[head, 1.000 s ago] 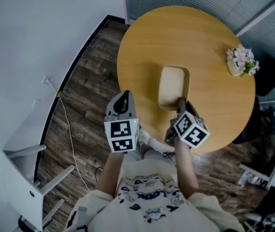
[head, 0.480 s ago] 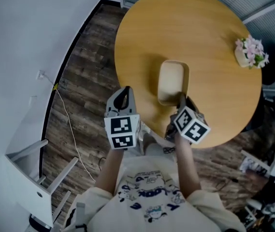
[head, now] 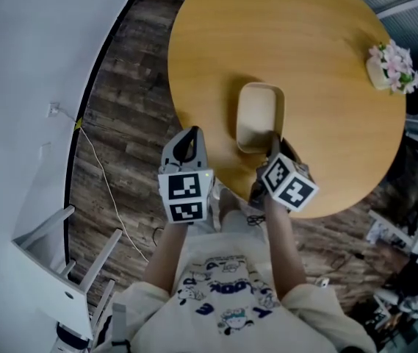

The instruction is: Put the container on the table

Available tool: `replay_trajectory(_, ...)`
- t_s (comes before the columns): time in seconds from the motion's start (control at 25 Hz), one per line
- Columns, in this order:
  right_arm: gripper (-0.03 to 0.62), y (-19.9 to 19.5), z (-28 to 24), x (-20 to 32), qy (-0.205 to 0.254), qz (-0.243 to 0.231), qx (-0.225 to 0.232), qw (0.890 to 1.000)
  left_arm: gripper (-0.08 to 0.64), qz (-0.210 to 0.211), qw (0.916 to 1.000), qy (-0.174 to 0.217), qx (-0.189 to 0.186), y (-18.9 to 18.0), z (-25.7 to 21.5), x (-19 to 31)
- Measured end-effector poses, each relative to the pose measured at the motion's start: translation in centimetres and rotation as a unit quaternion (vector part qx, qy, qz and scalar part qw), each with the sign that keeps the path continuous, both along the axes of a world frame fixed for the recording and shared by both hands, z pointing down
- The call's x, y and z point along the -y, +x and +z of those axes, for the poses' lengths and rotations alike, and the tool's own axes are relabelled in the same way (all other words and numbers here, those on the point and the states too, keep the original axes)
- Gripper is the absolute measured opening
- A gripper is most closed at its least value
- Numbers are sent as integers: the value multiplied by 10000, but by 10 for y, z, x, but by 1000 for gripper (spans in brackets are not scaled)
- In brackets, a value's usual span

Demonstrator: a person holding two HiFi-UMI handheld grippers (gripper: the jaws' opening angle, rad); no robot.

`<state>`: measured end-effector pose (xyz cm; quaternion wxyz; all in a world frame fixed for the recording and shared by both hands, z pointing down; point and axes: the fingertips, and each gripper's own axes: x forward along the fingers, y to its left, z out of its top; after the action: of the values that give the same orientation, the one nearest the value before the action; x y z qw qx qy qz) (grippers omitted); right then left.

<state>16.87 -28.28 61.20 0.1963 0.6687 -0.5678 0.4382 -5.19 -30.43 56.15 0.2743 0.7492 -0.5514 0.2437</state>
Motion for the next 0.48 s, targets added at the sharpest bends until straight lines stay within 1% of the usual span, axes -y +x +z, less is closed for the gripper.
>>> replay_trajectory(0.28,20,0,18,-4,-259,93,-42,9996,3,93,9997,-245,-31,1,20,-1)
replay_trajectory(0.48,20,3,26,-8,-332,152,-141,9992,3,133,9993,-342,-42,0,29,-1)
